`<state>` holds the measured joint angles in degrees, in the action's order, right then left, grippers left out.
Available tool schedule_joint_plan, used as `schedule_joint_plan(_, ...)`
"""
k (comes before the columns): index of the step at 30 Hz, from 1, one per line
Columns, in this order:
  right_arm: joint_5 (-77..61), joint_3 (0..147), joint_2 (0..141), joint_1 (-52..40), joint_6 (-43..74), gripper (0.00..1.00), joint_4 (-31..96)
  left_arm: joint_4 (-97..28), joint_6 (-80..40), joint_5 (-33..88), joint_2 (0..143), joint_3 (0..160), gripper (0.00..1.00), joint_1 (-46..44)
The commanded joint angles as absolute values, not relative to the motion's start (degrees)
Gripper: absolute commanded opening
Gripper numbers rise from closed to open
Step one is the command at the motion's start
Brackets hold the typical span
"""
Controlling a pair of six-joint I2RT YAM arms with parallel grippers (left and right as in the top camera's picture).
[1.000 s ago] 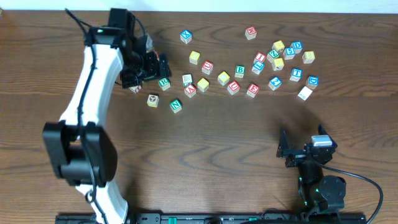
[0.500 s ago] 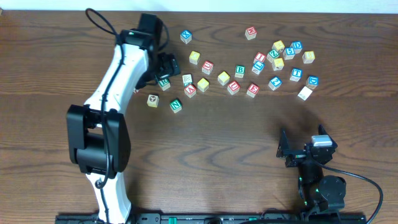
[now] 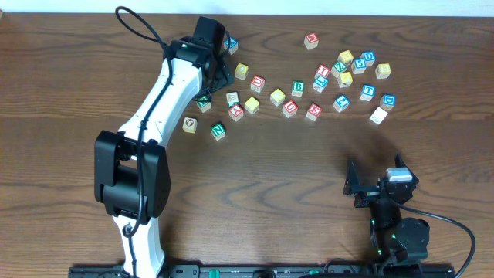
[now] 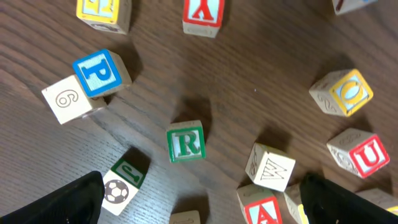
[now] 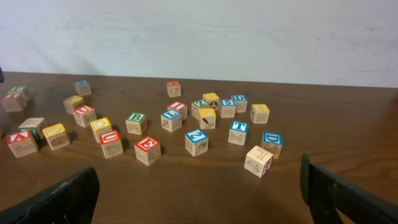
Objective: Spell out ROBOT
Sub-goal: 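Move the left gripper over the green-lettered R block, then lower the left gripper and close it on the green R block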
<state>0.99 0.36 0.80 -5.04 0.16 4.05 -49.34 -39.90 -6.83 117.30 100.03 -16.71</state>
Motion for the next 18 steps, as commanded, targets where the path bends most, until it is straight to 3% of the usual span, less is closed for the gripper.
schedule_joint_plan(1, 0.69, 0.3, 0.67, -4.71, -0.47, 0.99, 4.29, -48.95, -42.39, -8.62, 119.13, 100.18, 0.98, -16.25)
schedule_joint_plan(18, 0.69, 0.3, 0.67, -4.71, -0.47, 0.99, 4.29, -44.66, -42.78, -8.58, 128.29, 99.96, 0.98, -16.27)
